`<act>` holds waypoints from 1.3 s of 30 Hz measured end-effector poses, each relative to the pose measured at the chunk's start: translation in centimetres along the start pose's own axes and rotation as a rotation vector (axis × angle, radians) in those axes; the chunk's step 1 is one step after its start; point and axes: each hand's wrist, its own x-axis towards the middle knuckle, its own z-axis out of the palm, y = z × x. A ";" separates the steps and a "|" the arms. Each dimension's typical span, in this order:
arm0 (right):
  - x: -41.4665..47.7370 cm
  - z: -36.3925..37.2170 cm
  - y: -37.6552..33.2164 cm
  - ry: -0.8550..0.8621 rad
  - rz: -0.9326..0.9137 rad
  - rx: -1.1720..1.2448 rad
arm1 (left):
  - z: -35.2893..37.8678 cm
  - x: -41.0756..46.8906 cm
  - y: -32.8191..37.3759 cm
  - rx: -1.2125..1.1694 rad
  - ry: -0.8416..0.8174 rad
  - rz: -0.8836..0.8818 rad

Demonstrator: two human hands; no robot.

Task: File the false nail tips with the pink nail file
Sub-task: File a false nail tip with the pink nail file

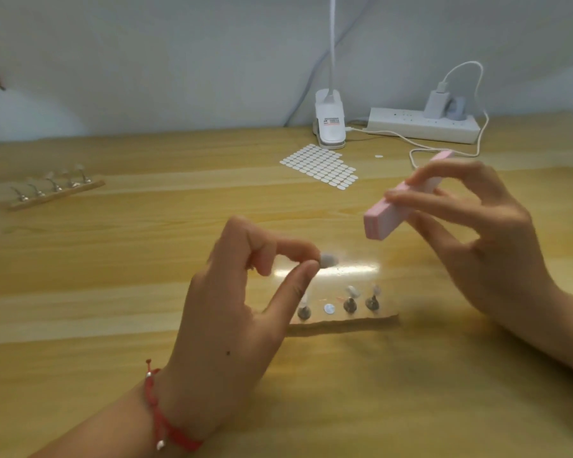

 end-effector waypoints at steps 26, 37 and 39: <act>-0.5 0.6 0.1 -0.073 0.045 0.071 | 0.5 -0.8 -0.5 0.090 -0.355 -0.205; -0.5 0.6 0.1 -0.078 0.037 0.088 | -0.6 0.2 -0.9 0.255 -0.355 -0.051; -0.5 0.6 0.1 -0.081 0.034 0.095 | -0.5 0.1 -0.8 0.320 -0.338 0.053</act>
